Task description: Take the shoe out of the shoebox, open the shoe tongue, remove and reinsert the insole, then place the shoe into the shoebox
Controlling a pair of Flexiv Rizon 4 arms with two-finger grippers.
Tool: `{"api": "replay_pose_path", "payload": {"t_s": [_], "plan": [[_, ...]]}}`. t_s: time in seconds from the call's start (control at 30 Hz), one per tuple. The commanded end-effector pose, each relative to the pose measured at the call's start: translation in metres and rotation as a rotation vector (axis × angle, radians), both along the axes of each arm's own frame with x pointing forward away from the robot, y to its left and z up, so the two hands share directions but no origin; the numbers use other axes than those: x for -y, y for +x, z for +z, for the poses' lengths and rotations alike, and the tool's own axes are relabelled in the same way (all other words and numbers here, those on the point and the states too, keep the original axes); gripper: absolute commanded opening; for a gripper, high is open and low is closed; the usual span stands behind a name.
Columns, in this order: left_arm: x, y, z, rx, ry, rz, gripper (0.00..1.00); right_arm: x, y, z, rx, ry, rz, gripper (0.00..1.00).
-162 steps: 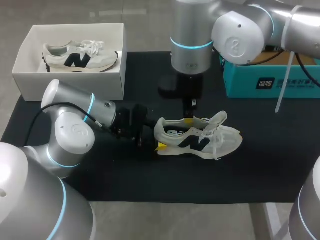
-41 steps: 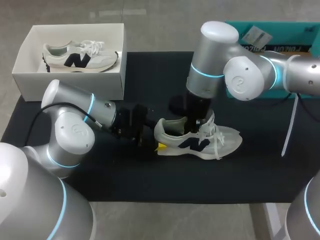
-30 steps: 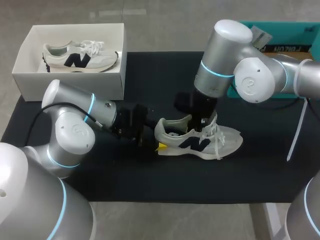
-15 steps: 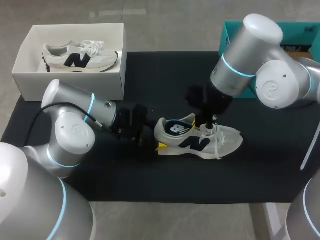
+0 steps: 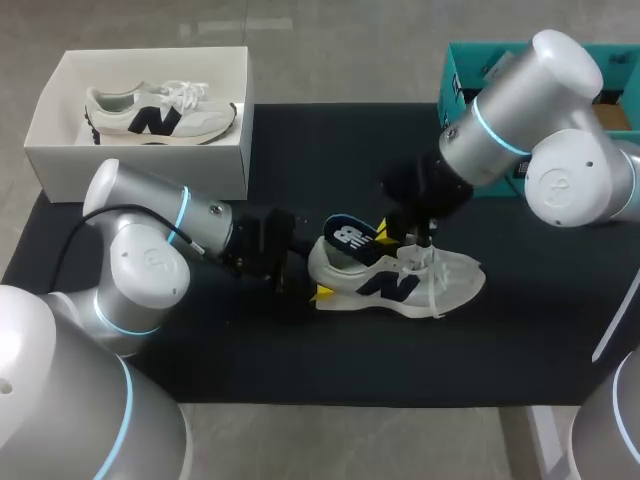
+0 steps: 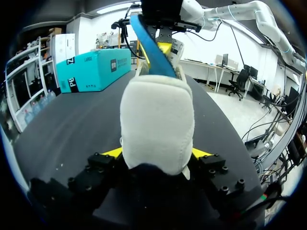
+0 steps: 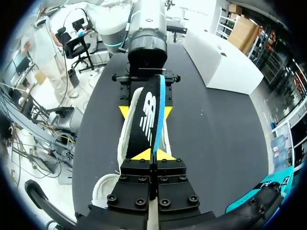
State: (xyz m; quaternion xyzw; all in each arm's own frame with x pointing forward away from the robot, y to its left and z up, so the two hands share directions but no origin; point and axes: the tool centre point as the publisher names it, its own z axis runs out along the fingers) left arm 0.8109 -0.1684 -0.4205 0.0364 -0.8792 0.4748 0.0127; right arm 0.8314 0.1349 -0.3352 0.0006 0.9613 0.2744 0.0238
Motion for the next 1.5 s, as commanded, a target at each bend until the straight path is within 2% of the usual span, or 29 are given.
{"api": "replay_pose_path", "payload": {"t_s": [0.03,0.37,0.53,0.83,1.1,1.5], "plan": [[0.000,0.000,0.000,0.000,0.003,0.000,0.00,-0.011,0.012,0.006,0.016,0.063,0.033,0.00],[0.000,0.000,0.000,0.000,0.003,0.000,0.00,-0.035,0.039,0.057,0.045,0.099,0.106,0.00],[0.000,0.000,0.000,0.000,0.003,0.000,0.00,-0.036,0.046,0.070,0.029,0.085,0.126,0.00],[0.000,0.000,0.000,0.000,0.003,0.000,0.00,-0.030,0.055,0.053,-0.017,0.095,0.135,0.00],[0.000,0.000,0.000,0.000,0.003,0.000,0.00,-0.025,0.057,0.042,-0.019,0.125,0.133,0.00],[0.000,0.000,0.000,0.000,0.003,0.000,0.00,-0.044,0.075,0.043,0.015,0.170,0.172,0.00]]}}
